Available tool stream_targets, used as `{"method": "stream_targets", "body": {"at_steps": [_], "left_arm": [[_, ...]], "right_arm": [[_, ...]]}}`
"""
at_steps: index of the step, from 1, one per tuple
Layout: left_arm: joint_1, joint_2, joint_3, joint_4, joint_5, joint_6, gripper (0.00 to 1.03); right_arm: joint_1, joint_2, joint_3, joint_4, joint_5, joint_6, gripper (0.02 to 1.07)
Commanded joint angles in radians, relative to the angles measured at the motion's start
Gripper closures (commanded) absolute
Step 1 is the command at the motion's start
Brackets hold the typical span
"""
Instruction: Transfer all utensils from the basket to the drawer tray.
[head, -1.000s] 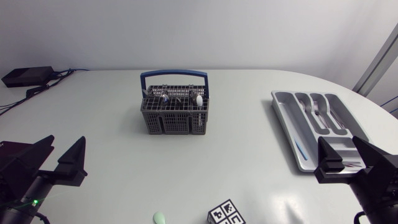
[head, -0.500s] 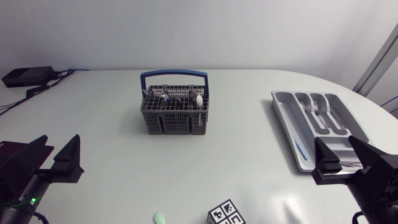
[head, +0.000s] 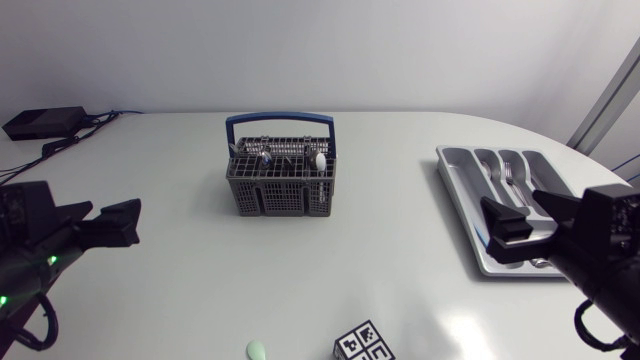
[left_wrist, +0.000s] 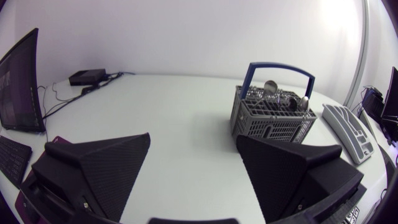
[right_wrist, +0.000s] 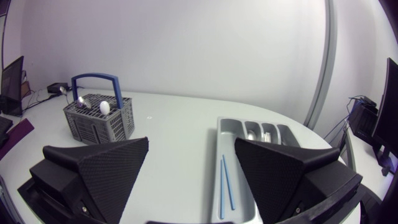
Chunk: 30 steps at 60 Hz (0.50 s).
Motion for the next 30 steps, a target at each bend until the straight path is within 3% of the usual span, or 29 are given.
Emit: {"method": "stream_targets", "body": {"at_steps": [1,11,16,23,30], "left_arm": [[0.002,0.16,0.104,-0.034,-0.007,0.023,0.08],[-0.001,0.319,0.212,-0.069,0.004,0.143,0.07],[0.011,0.428,0.262,-0.066,0.047,0.177,0.07],[0.063,0.556,0.316,-0.063,0.16,0.212,0.08],[0.074,0.632,0.348,-0.04,0.194,0.241,0.08]], "right_arm": [[0.063,0.142,0.12,-0.09,0.024,0.03,0.07],[0.14,0.435,0.344,-0.32,0.001,0.078,0.08],[0.203,0.561,0.427,-0.404,-0.004,0.094,0.14],[0.274,0.706,0.525,-0.492,-0.027,0.144,0.15],[0.376,0.823,0.589,-0.538,-0.041,0.205,0.15]]}}
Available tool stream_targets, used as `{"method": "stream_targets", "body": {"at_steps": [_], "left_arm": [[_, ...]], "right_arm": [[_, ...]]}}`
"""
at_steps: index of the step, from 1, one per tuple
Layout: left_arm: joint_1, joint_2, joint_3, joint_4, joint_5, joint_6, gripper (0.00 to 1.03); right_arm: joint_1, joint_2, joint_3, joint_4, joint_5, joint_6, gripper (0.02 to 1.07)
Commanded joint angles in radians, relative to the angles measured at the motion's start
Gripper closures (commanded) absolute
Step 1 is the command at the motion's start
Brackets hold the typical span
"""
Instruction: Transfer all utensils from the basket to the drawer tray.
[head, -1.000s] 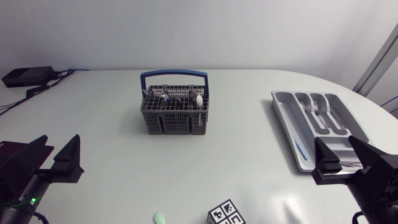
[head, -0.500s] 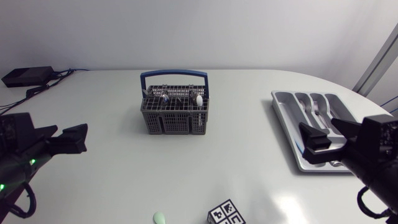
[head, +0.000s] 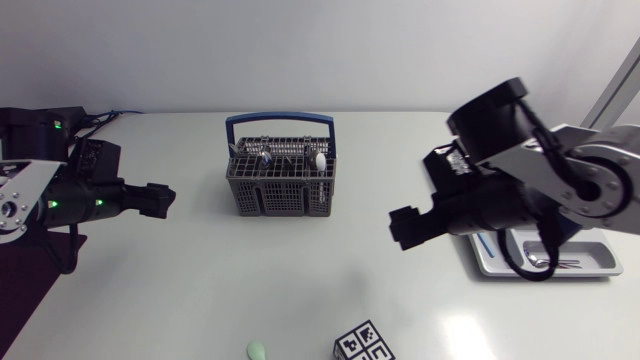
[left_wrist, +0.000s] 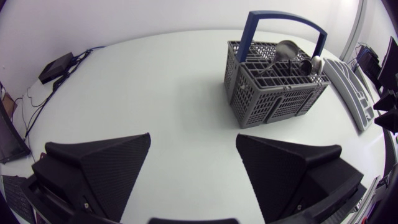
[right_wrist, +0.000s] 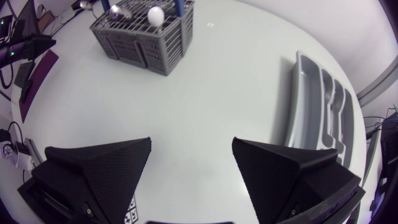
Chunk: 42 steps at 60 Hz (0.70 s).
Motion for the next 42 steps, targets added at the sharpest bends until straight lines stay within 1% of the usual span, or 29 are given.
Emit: {"method": "stream_targets", "body": {"at_steps": [1,5,9,16,24,28,32,37,42], "left_arm": [[0.016,0.062,0.048,0.017,0.036,0.042,0.08],[0.025,0.103,0.069,0.028,0.067,0.062,0.08],[0.025,0.132,0.084,0.034,0.079,0.07,0.08],[0.025,0.178,0.1,0.074,0.097,0.093,0.08],[0.033,0.204,0.123,0.084,0.185,0.114,0.08],[0.033,0.218,0.134,0.089,0.197,0.124,0.08],[0.031,0.233,0.143,0.098,0.211,0.133,0.08],[0.03,0.244,0.147,0.114,0.234,0.141,0.08],[0.026,0.255,0.149,0.134,0.24,0.145,0.08]], "right_arm": [[0.072,0.091,0.058,-0.041,-0.012,0.071,0.15],[0.132,0.154,0.101,-0.07,-0.012,0.086,0.15],[0.175,0.2,0.133,-0.086,-0.019,0.102,0.15],[0.236,0.28,0.19,-0.112,-0.053,0.131,0.15],[0.316,0.37,0.241,-0.133,-0.085,0.169,0.15],[0.355,0.415,0.27,-0.158,-0.087,0.175,0.15],[0.388,0.456,0.299,-0.193,-0.119,0.177,0.15],[0.425,0.494,0.317,-0.199,-0.147,0.178,0.15],[0.465,0.527,0.333,-0.205,-0.174,0.178,0.15]]}}
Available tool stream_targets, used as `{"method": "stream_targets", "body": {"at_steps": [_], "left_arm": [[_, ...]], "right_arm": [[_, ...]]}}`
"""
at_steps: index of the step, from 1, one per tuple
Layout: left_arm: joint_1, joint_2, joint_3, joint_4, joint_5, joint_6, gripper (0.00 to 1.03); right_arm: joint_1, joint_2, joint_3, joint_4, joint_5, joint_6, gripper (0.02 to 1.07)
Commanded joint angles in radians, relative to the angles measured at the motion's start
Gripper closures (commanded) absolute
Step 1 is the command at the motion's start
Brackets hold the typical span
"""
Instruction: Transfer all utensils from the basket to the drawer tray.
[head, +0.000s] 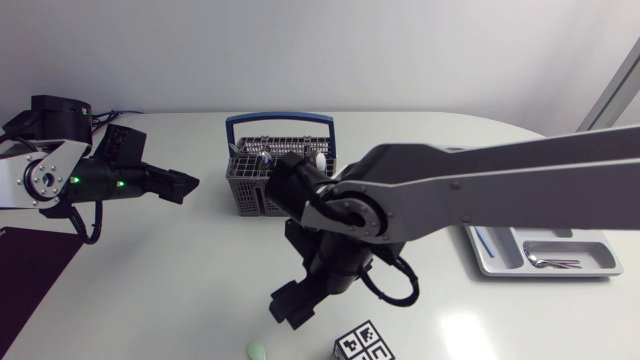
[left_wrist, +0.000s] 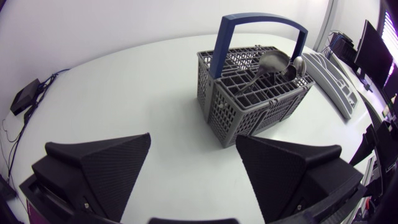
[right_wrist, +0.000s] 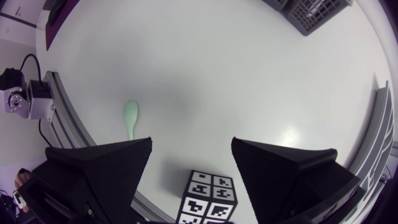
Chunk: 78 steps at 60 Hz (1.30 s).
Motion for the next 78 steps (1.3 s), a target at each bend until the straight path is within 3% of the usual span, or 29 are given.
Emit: {"method": "stream_targets", "body": {"at_steps": [1,22,33,48,58,71,78], "left_arm": [[0.002,0.028,0.029,0.018,0.013,0.025,0.08],[-0.007,0.074,0.042,0.079,0.05,0.046,0.08],[-0.016,0.094,0.065,0.093,0.055,0.045,0.08],[-0.024,0.117,0.062,0.114,0.056,0.043,0.09],[-0.027,0.115,0.045,0.136,0.056,0.046,0.09],[-0.027,0.114,0.026,0.162,0.056,0.048,0.09],[-0.029,0.114,0.017,0.177,0.056,0.048,0.09]], "right_arm": [[0.037,0.046,0.035,-0.021,-0.02,0.033,0.15],[0.149,0.165,0.138,-0.074,-0.062,0.036,0.15],[0.192,0.216,0.153,-0.074,-0.066,0.038,0.31],[0.241,0.296,0.192,-0.092,-0.063,0.061,0.31],[0.244,0.345,0.224,-0.092,-0.033,0.067,0.48],[0.247,0.379,0.228,-0.084,0.01,0.078,0.53],[0.259,0.383,0.228,-0.074,0.013,0.072,0.67]]}}
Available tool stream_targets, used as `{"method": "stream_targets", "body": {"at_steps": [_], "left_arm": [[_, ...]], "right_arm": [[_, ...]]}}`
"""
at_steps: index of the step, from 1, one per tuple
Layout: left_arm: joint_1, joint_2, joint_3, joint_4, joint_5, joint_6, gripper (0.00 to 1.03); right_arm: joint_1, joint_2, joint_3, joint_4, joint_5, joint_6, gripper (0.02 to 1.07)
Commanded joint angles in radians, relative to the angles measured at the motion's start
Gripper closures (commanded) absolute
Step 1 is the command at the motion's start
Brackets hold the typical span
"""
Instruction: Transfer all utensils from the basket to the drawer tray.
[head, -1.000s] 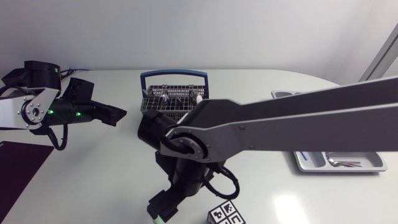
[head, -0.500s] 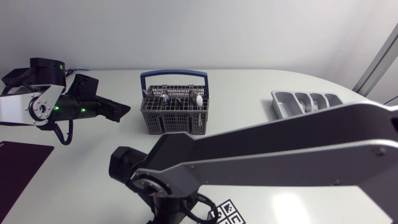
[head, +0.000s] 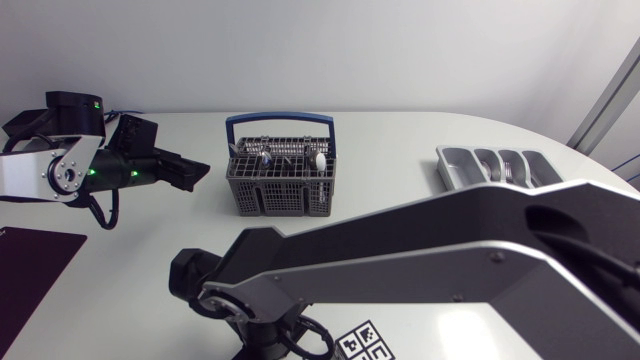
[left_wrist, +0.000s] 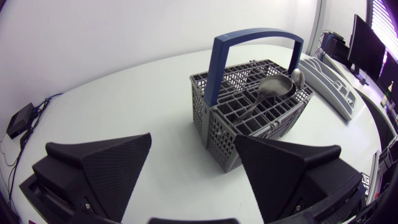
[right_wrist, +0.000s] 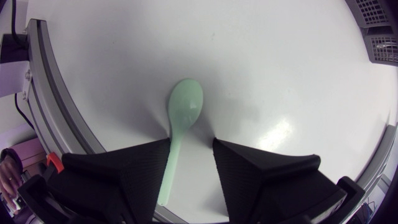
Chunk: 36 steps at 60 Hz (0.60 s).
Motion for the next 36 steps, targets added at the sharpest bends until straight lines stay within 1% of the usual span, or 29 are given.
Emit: {"method": "stream_targets", "body": {"at_steps": [1,4,7,16,18,25,28,36], "left_arm": [[-0.012,0.016,-0.027,0.022,0.008,0.022,0.09],[-0.013,0.016,-0.03,0.025,0.008,0.022,0.09],[-0.018,0.016,-0.033,0.029,0.008,0.022,0.09],[-0.018,0.013,-0.038,0.032,0.008,0.022,0.09],[-0.018,0.012,-0.039,0.032,0.008,0.022,0.09],[-0.018,0.002,-0.047,0.034,0.008,0.022,0.09],[-0.018,-0.002,-0.053,0.04,0.008,0.022,0.09],[-0.025,-0.007,-0.061,0.041,0.008,0.022,0.09]], "right_arm": [[0.016,0.033,0.009,0.003,0.007,0.021,0.69],[0.021,0.034,0.008,0.003,0.007,0.02,0.72],[0.029,0.042,0.006,0.008,0.003,0.006,0.8],[0.049,0.048,0.0,0.01,-0.001,-0.002,0.83],[0.052,0.053,-0.001,0.014,-0.001,-0.011,0.86],[0.052,0.074,-0.003,0.023,0.005,-0.023,0.89],[0.052,0.077,-0.006,0.037,0.014,-0.04,0.93],[0.047,0.085,-0.014,0.069,0.063,-0.071,0.98]]}}
